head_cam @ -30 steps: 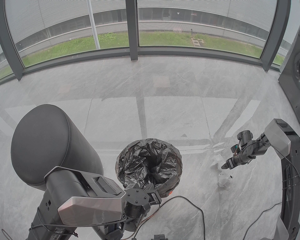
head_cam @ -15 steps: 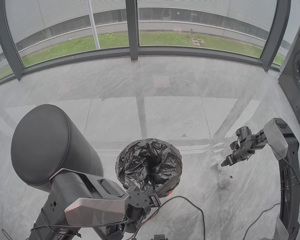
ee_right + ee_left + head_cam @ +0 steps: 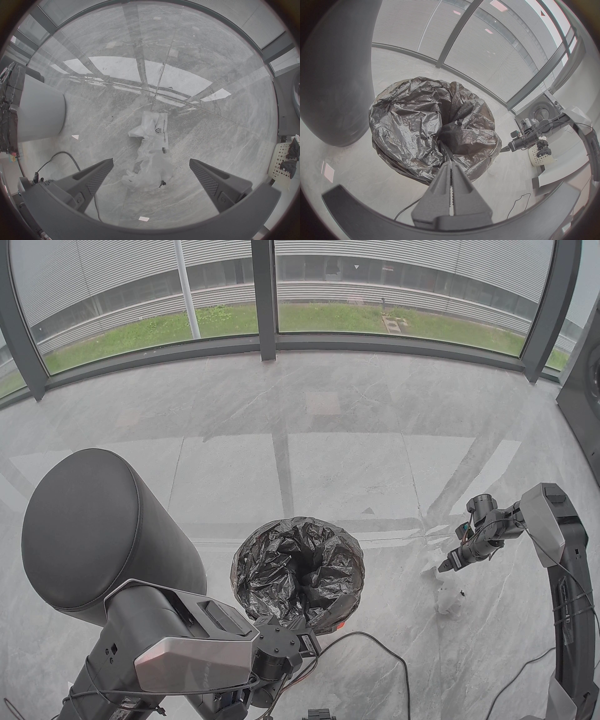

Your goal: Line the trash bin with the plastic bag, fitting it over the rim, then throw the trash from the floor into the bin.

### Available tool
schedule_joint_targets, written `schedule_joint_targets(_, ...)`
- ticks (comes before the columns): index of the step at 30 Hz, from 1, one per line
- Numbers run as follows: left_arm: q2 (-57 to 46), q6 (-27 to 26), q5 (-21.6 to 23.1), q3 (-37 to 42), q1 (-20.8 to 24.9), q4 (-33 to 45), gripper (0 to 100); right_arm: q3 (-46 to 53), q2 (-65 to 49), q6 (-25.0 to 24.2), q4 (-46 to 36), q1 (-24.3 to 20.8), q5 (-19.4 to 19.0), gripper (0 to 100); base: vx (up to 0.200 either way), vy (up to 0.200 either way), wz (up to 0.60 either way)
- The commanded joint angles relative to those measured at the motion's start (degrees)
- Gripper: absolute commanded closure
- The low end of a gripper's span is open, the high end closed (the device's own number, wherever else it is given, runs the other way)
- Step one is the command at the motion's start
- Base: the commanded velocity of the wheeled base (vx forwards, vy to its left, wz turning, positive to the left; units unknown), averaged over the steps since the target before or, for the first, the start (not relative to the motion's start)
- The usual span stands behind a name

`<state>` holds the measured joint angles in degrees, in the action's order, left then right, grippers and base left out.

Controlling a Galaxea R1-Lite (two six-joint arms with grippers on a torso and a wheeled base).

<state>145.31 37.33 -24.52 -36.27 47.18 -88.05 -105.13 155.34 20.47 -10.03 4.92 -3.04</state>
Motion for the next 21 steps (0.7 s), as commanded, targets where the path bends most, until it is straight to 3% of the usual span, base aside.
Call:
schedule_joint_targets(1,0.32,0.11,-0.71,0.06,0.02,-0.01,100,-2.36,2.33,0.01,-1.31,-0.27,-0.04,0,0.0,0.0,0.0)
schedule_joint_targets(21,1.11,0.73,-1.06,0.23,1.43,-0.01,100,-8.42,7.08,-0.25,-5.44,-0.97,0.4,0,0.0,0.0,0.0)
